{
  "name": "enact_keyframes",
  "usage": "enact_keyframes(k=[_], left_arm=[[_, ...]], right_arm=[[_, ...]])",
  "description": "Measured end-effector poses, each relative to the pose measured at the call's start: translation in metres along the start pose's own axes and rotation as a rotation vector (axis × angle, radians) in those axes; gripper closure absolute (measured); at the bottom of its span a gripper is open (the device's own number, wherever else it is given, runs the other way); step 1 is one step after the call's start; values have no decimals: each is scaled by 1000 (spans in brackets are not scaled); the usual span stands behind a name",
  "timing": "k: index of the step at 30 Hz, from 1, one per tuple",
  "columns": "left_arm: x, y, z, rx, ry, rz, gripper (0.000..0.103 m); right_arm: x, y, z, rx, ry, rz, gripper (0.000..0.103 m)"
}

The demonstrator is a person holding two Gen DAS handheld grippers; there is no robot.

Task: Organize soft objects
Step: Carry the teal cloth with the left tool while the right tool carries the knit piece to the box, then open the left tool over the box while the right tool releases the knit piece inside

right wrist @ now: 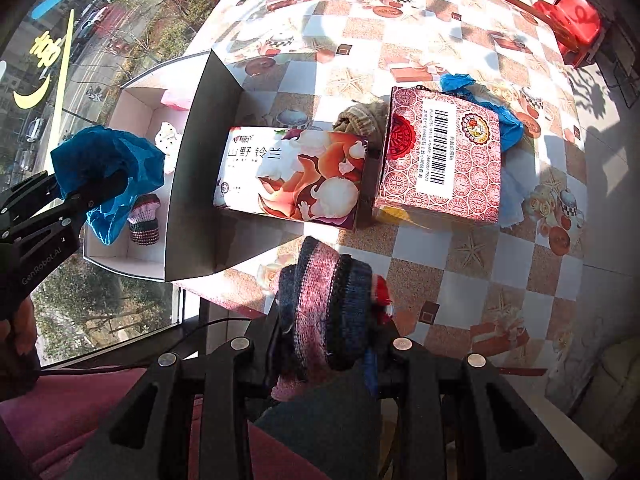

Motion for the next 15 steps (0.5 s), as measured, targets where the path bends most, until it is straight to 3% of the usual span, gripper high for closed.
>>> enact_keyframes(k=[6, 15], left_arm=[[38, 6, 4, -18, -23, 128, 72], [66, 11, 10, -43, -33, 221, 71]], right_arm=[[23, -28, 9, -34, 8, 95, 70], [57, -66, 20, -89, -8, 171, 70]])
Point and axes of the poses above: each gripper's, at about its wrist camera, not at the fingertips, and z roughly against the way its jaws point, x to its left, y to its underside, the point moved 6 cm from there along -z, roughly the way its jaws point, and after that the axes turned 15 degrees about z, right-handed, at the moved point
